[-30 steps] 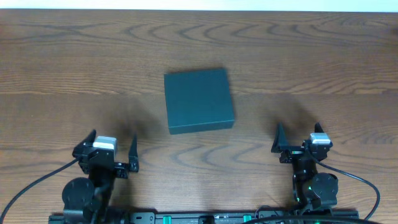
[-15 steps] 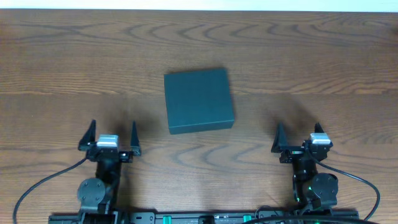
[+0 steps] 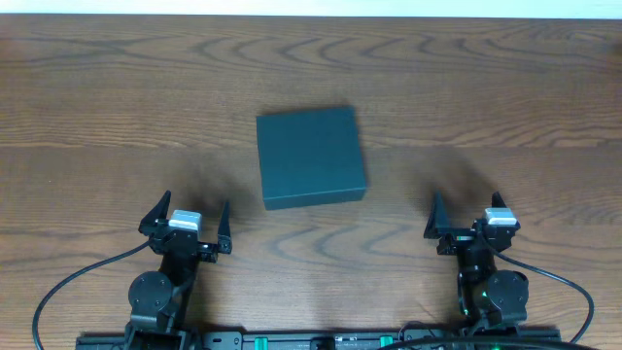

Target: Pack container

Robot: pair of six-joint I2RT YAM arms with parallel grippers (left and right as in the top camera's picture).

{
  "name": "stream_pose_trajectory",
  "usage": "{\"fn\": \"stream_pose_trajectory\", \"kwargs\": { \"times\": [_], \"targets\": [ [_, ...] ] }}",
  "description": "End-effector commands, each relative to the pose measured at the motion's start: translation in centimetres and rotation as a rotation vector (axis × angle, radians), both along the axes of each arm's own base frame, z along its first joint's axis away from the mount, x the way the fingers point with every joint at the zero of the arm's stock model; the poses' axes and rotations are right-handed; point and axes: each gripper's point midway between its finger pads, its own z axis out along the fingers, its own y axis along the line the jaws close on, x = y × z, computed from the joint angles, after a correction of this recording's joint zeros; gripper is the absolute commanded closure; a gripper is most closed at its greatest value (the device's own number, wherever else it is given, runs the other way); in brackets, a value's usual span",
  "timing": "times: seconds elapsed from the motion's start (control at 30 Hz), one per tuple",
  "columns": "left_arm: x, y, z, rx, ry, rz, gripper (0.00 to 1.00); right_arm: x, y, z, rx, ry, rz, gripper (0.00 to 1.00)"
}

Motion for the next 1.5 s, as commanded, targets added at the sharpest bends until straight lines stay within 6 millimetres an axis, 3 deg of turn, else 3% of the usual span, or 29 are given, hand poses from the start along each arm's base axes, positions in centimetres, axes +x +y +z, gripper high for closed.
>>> {"fn": "stream_pose_trajectory", "kwargs": {
  "times": [0.0,1.47],
  "targets": [
    [-0.29,-0.8,-1.33,0.005,0.044,-0.046,0.01,-0.01,-0.09,-0.08,-0.009,-0.002,-0.002,0.01],
    [-0.28,-0.79,-1.38,-0.018,0.051,-0.043,0.02,-0.01,-0.1,-0.1,-0.009,-0.002,-0.002,0.01]
  ]
}}
